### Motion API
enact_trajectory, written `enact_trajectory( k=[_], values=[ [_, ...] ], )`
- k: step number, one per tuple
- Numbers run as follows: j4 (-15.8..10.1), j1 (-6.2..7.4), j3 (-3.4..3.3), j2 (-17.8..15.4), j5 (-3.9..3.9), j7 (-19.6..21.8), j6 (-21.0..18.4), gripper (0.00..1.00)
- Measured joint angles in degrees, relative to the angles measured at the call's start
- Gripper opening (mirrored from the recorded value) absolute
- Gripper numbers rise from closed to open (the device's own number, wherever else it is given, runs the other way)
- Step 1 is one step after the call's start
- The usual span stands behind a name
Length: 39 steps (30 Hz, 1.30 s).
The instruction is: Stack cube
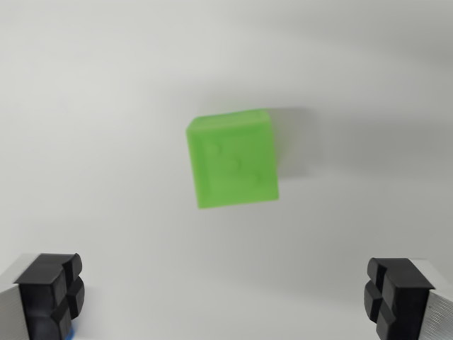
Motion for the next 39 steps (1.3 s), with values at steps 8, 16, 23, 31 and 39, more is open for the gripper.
enact_trajectory(
  k=[8, 16, 23, 31, 39],
  values=[
    [0.16, -0.06, 0.03, 3.84, 0.00, -2.96, 3.23, 1.00],
    [1.01, -0.17, 0.08, 8.16, -0.01, -5.92, 6.23, 1.00],
    [1.64, -0.19, 0.09, 11.49, -0.01, -6.84, 8.86, 1.00],
    [2.55, -0.19, 0.12, 15.76, -0.01, -6.92, 12.13, 1.00],
    [3.49, -0.24, 0.20, 18.59, -0.01, -6.95, 14.13, 1.00]
  ],
)
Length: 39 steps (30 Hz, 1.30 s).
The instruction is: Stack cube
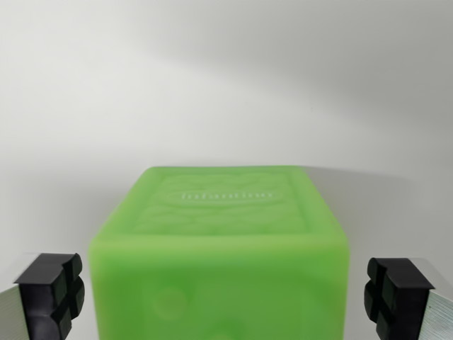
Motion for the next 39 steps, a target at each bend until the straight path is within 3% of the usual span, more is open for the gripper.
enact_trajectory(
  k=[6, 7, 39],
  values=[
    [0.30, -0.03, 0.04, 1.05, 0.00, 0.00, 0.69, 1.00],
    [0.32, -0.03, 0.04, 1.08, 0.00, -0.01, 0.72, 0.00],
    [0.39, -0.04, 0.06, 1.08, 0.00, -0.01, 0.73, 0.00]
  ],
)
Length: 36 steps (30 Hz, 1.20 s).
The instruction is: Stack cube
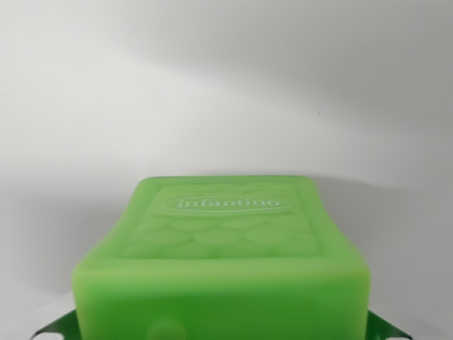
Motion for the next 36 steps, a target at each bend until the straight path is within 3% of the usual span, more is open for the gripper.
enact_trajectory(
  k=[15, 36],
  values=[
    [-0.17, 0.00, 0.00, -0.60, 0.00, 0.00, -0.29, 0.00],
    [-1.34, 0.00, -0.02, -4.77, 0.00, 0.00, -3.22, 0.00]
  ],
)
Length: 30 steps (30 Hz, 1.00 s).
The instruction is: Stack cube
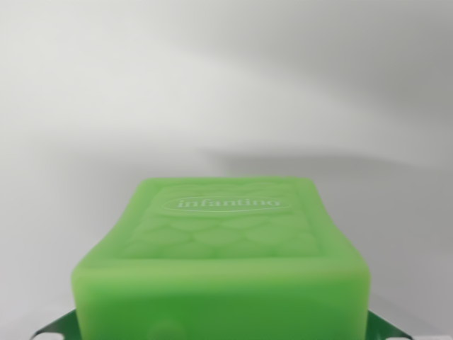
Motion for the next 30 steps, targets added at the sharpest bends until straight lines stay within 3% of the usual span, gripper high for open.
enact_trajectory(
  k=[30],
  values=[
    [-1.20, 0.02, -0.09, -9.36, -0.06, 0.00, -7.93, 0.00]
  ],
)
